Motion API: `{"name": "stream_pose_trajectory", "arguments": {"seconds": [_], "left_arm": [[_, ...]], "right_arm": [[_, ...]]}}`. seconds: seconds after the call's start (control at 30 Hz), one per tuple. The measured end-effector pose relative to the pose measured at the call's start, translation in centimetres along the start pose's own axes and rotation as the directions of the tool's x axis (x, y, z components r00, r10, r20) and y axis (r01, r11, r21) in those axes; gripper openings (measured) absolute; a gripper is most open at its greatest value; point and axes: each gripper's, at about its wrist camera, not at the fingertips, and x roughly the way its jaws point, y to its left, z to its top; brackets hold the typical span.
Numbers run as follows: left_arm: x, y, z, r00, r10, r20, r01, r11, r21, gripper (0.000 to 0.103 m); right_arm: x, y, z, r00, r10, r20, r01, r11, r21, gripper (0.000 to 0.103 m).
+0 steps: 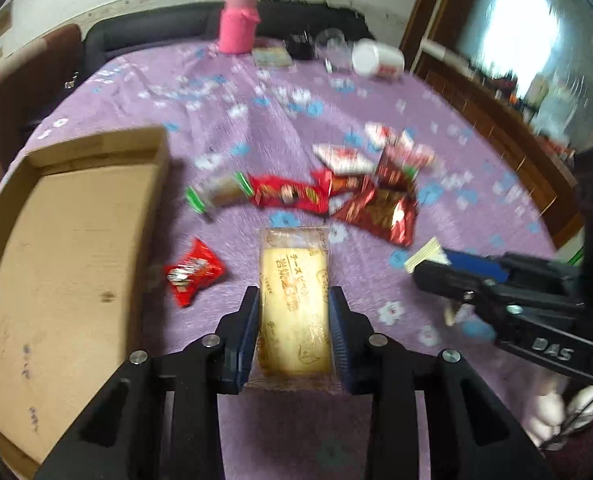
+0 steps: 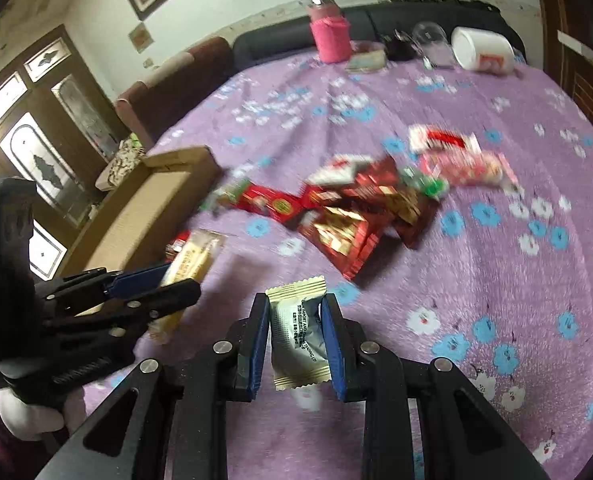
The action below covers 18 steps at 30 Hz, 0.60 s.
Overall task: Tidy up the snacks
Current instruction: 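Grasp the cream cake bar with the left tool while the right tool grasps the white-wrapped candy, then drop the cake bar and white candy into the cardboard box with both tools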
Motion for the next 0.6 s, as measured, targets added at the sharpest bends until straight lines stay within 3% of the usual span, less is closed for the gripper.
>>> {"name": "stream_pose_trajectory", "arguments": {"seconds": [0.13,0.27,0.4,0.6], "left_arm": [[-5.1,3.1,0.5,0.997,-0.01,0.081,0.016,0.998,-0.068,0.033],[-8.8,7.8,0.9,0.986,0.102,0.134,-0.085,0.988,-0.128,0.033],[-10.1,12.9,-0.2,0.971,0.205,0.122,-0.178,0.964,-0.2,0.033],[-8.9,18.7,-3.9,0.962,0.273,0.028,-0.253,0.922,-0.294,0.033]], "right_arm": [[-1.8,3.5,1.9,0.997,0.063,0.037,-0.061,0.997,-0.052,0.028],[-2.2,7.7,4.8,0.981,0.189,0.042,-0.185,0.979,-0.082,0.029],[0.0,12.4,6.9,0.94,0.34,-0.026,-0.341,0.936,-0.085,0.029],[7.8,19.1,4.5,0.916,0.353,-0.189,-0.377,0.92,-0.108,0.029]]}}
